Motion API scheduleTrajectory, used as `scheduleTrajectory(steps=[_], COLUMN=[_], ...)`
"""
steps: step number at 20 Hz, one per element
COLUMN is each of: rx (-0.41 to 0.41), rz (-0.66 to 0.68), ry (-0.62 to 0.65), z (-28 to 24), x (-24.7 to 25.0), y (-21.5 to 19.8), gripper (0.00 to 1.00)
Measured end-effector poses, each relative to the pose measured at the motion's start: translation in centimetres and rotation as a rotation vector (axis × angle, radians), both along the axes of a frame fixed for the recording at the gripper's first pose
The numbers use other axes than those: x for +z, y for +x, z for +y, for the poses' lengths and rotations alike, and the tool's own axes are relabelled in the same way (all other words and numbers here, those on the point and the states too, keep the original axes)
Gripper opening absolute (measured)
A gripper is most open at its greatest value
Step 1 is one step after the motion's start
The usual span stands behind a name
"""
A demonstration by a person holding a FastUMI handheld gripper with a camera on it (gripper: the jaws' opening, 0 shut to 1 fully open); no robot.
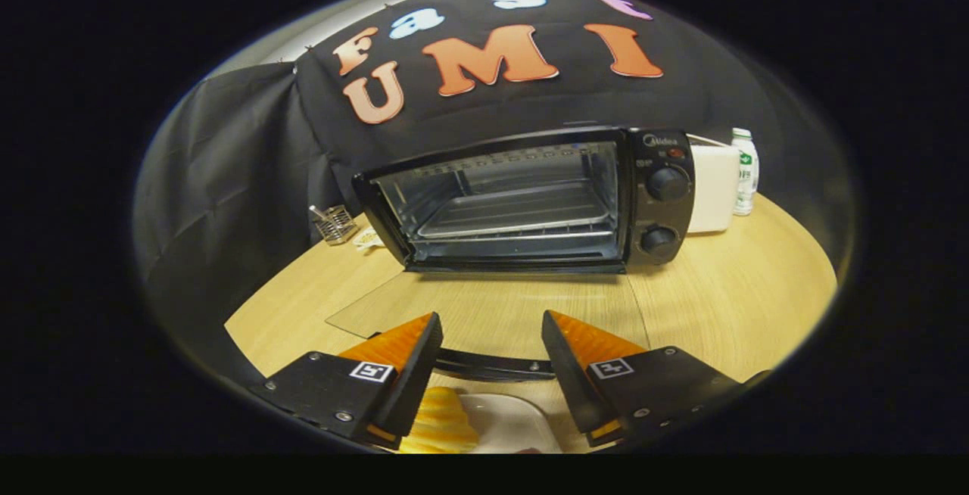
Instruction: Open the toaster oven, put the food inside, and close the toaster oven door.
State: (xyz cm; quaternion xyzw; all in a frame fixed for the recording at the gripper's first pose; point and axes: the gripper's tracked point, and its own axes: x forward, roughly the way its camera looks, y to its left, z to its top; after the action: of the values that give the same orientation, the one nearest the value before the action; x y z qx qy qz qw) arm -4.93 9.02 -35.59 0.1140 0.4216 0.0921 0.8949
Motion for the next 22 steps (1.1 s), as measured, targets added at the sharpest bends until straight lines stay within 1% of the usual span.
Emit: scheduleTrajectory(steps=[2, 4, 6, 7, 9, 10, 11, 12, 14, 18, 20, 22], rx=[-0.007, -0.011, -0.008, -0.002, -0.003, -0.015, -0.007, 0.002, 0.021, 0.069, 0.124, 0.176], rz=[0.029, 0.014, 0.002, 0.001, 0.003, -0.005, -0.023, -0.050, -0.068, -0.015, 0.005, 0.034], ry=[-0.007, -0.024, -0.049, -0.060, -0.087, -0.110, -0.142, -0.175, -0.197, -0.099, -0.094, -0.134], z=[-0.5, -0.9, -1.3, -1.2, -1.8, -2.2, -2.4, -2.7, -2.0, 1.3, 2.5, 2.7], x=[-1.1, -1.4, -1.4, -1.5, -1.0, -0.4, 0.4, 1.2, 2.7, 4.2, 4.2, 3.3], y=[-0.6, -0.8, -0.8, -0.9, -1.3, -1.7, -2.1, -2.4, -4.0, -7.7, -9.6, -11.3], gripper=[0.78, 0.77, 0.72, 0.71, 0.71, 0.71, 0.71, 0.77, 0.85, 0.91, 0.94, 0.97])
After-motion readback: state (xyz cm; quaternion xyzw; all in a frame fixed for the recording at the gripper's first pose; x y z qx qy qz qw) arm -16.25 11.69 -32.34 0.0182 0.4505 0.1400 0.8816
